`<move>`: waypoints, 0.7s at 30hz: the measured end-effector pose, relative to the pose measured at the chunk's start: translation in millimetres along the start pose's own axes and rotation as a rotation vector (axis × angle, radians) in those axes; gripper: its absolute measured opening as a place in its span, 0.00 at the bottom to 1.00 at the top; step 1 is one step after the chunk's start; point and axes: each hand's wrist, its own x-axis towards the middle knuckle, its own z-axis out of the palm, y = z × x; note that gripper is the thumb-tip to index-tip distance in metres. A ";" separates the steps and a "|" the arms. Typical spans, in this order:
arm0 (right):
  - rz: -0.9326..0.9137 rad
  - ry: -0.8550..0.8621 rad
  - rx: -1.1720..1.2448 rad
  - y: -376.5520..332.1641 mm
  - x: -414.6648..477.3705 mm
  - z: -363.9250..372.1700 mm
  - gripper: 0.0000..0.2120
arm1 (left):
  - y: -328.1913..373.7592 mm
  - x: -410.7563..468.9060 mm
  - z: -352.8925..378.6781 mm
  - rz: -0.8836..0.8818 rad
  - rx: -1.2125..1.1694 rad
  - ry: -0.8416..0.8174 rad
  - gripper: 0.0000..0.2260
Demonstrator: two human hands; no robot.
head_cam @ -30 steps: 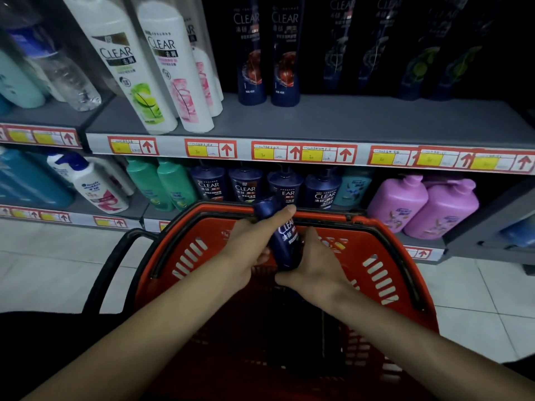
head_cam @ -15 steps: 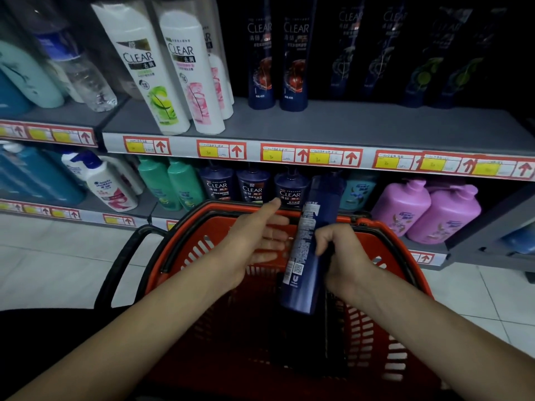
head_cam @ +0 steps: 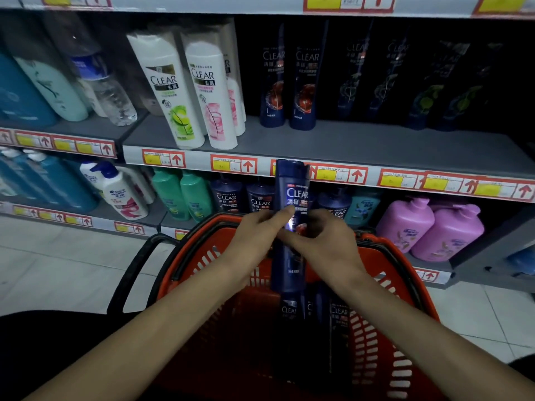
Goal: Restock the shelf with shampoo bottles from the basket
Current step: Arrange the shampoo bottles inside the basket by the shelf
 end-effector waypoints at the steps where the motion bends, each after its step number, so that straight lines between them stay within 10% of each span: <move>1: -0.035 0.013 -0.018 -2.3 -0.4 -0.3 0.24 | 2.6 -0.8 -0.9 0.016 -0.029 0.012 0.11; 21: -0.334 0.189 -0.312 -47.2 7.6 -12.6 0.28 | 79.1 15.3 -19.2 0.290 -0.268 0.033 0.09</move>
